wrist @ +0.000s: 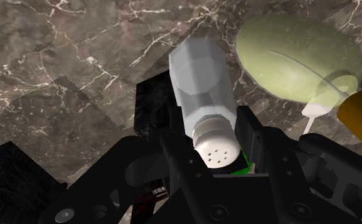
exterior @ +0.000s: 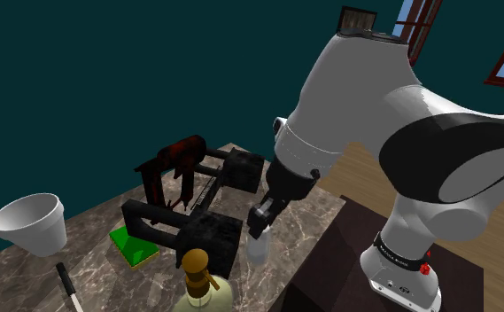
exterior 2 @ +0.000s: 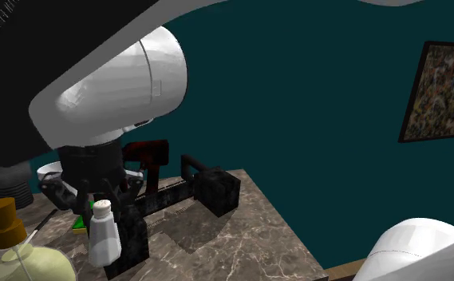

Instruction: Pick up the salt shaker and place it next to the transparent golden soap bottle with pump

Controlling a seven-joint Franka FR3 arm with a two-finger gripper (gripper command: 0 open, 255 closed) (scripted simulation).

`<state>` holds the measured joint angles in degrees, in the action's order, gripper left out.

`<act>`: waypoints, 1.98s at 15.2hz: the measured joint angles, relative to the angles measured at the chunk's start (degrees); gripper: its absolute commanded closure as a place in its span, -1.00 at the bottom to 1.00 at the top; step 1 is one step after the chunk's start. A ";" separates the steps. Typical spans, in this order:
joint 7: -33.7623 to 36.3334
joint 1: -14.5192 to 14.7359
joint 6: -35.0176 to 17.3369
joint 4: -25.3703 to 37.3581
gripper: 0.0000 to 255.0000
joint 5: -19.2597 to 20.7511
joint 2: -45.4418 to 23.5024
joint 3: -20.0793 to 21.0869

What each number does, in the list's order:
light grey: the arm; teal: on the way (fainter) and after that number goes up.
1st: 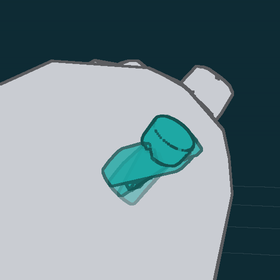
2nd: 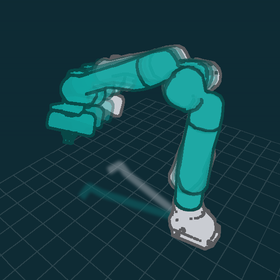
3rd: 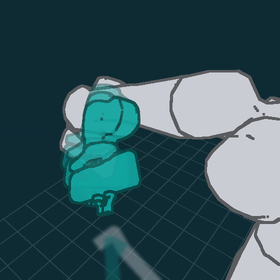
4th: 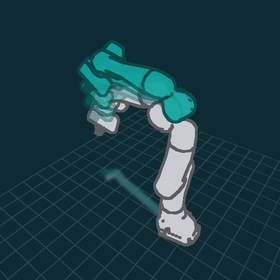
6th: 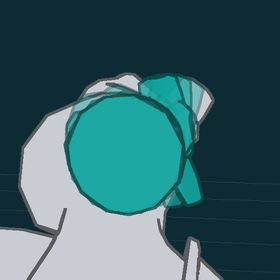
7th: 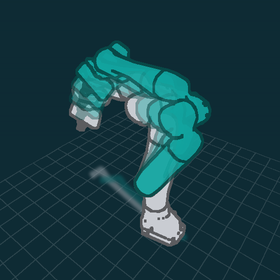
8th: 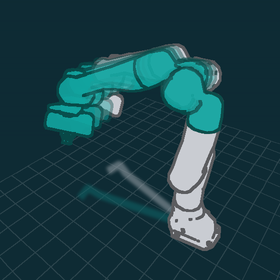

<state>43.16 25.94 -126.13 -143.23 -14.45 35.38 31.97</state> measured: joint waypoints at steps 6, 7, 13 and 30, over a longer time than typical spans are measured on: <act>0.40 0.04 -5.04 -3.54 1.00 -0.56 -1.51 1.53; 0.38 0.03 -5.97 -4.21 1.00 -0.64 -1.79 1.73; 1.03 -0.16 -10.87 -7.07 1.00 -0.97 -3.83 3.45; 3.76 -2.97 -24.85 -12.07 1.00 0.50 -12.03 8.97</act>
<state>46.92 22.97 -150.99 -155.30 -13.95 23.34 40.94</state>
